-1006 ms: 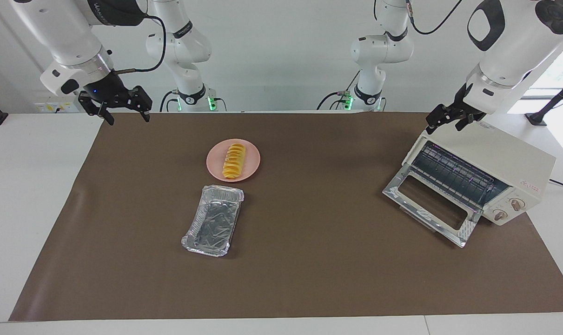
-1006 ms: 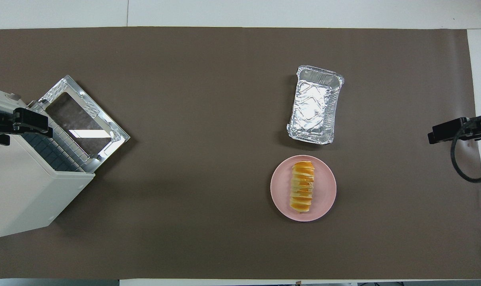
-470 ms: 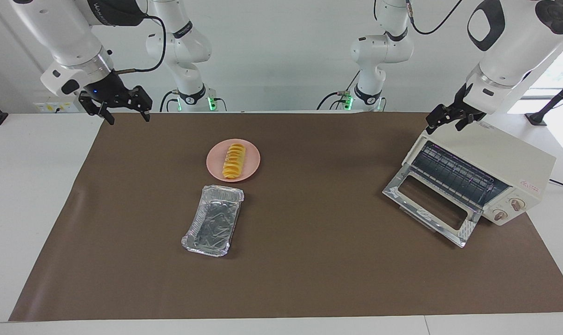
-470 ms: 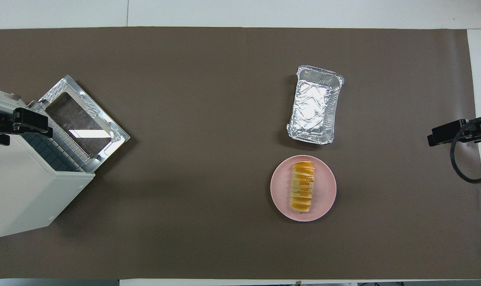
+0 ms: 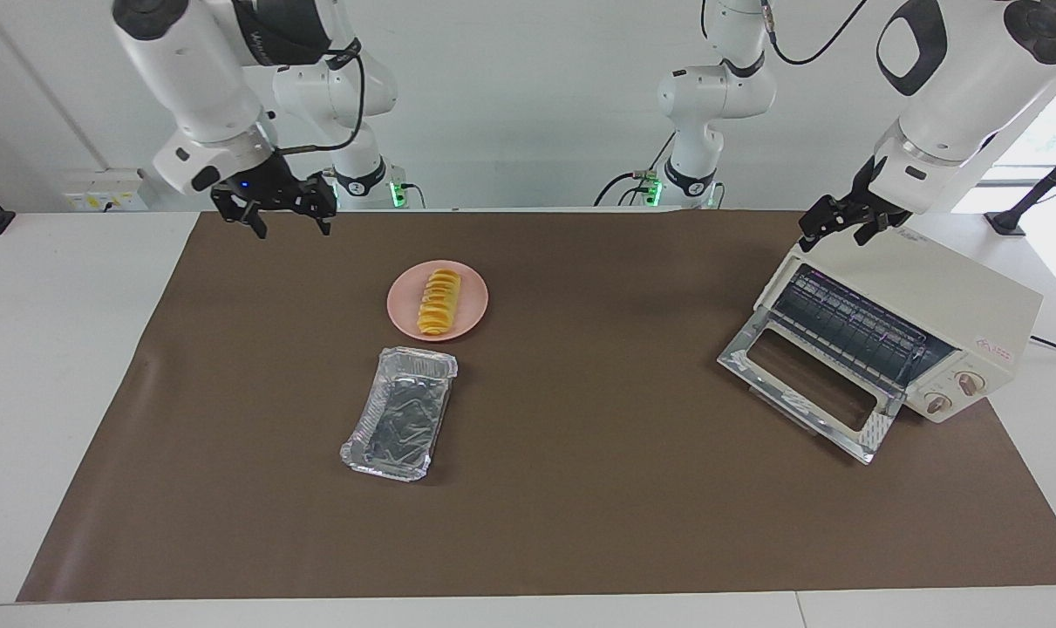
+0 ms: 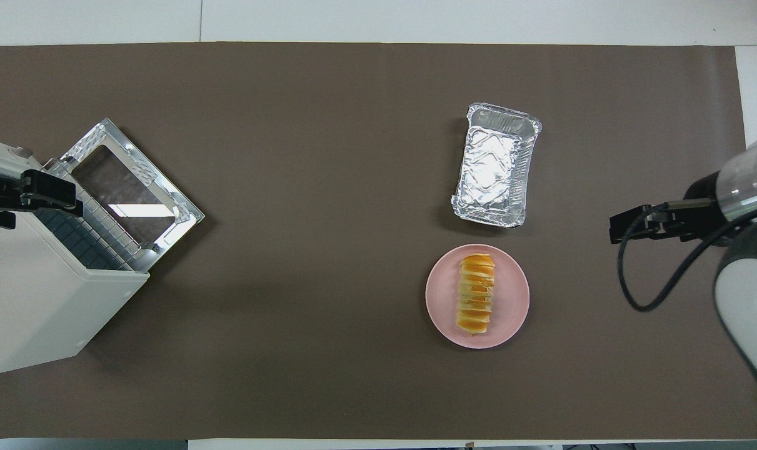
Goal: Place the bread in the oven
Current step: 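Reach the right gripper down to the bread roll on the pink plate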
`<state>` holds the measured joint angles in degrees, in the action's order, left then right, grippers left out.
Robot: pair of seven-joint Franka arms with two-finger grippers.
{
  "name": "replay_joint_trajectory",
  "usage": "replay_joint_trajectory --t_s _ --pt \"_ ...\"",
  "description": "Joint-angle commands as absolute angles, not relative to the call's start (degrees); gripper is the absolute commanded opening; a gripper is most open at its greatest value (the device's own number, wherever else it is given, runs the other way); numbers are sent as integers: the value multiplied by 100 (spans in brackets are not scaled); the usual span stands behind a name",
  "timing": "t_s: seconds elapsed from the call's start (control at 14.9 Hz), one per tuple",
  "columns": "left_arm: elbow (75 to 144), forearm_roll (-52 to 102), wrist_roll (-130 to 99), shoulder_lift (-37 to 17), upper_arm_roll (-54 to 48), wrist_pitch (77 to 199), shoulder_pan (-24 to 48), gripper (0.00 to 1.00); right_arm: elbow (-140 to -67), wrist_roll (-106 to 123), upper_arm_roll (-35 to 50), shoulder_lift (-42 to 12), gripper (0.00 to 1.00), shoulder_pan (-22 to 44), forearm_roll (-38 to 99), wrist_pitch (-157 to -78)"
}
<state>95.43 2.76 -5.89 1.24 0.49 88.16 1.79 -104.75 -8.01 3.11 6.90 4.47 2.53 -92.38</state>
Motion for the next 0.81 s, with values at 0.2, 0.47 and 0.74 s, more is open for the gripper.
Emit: replay_joint_trajectory --t_s 0.2,0.47,0.74 --pt "9624 158 -580 229 44 8886 176 100 -11740 -2590 325 967 100 1598 343 -10430" --pt "9624 158 -580 229 44 8886 176 100 -12697 -3120 325 879 100 2197 343 -11510" --pt "9624 158 -580 229 53 8886 176 100 -13429 -3146 325 713 100 2206 343 -12488"
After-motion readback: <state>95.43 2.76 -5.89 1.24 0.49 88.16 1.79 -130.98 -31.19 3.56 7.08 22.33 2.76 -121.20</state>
